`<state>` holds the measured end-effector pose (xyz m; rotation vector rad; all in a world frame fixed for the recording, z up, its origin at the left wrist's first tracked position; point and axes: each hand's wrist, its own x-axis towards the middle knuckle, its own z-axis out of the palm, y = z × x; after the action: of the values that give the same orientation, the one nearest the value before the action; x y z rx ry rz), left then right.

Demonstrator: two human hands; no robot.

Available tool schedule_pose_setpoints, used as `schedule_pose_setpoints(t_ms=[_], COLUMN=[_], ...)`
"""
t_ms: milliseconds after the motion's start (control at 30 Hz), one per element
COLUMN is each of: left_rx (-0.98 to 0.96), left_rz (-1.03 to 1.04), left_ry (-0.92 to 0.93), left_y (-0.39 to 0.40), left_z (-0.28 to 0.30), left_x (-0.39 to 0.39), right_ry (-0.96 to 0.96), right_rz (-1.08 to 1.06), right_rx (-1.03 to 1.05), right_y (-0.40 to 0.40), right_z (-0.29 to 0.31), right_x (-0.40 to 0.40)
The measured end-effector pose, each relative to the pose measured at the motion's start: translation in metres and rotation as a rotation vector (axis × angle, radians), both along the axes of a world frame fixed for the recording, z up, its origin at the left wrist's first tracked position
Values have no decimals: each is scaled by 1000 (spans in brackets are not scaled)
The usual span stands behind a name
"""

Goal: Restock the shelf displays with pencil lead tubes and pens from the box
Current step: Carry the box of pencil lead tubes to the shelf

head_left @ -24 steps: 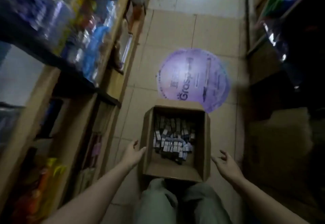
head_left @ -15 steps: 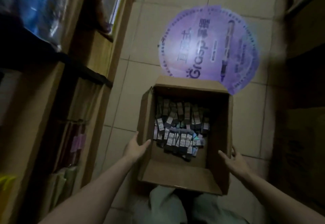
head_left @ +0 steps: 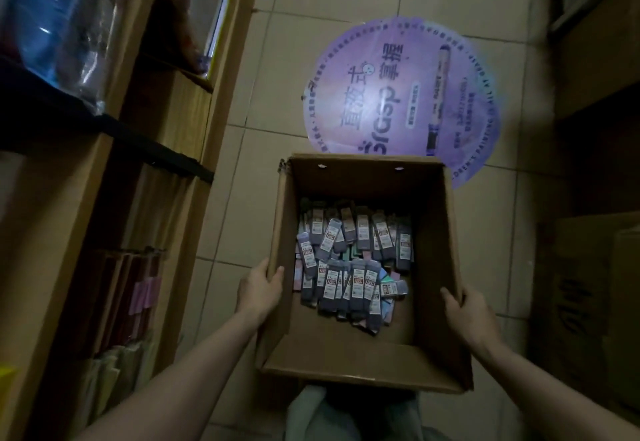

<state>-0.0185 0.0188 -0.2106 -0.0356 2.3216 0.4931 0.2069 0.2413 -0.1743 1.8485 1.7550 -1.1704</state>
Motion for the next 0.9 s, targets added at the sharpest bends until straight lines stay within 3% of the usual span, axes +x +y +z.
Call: schedule_pose_setpoints(t_ms=[233,433,533,700,900], left_rx=[177,239,252,282,316], left_rz=[67,-49,-99,-195,-247], left_ry=[29,198,249,351,350], left_y=[15,27,31,45,91], left_z=[204,415,491,568,607], left_x=[-5,-6,-5,-11,-36], right_ry=[130,249,252,360,394], right_rz=[39,38,23,-19,-55], right_rx=[31,215,292,337,357], right_y=[15,11,4,6,48], right_z=[198,399,472,542,563], right_x=[-12,-15,-8,8,-5])
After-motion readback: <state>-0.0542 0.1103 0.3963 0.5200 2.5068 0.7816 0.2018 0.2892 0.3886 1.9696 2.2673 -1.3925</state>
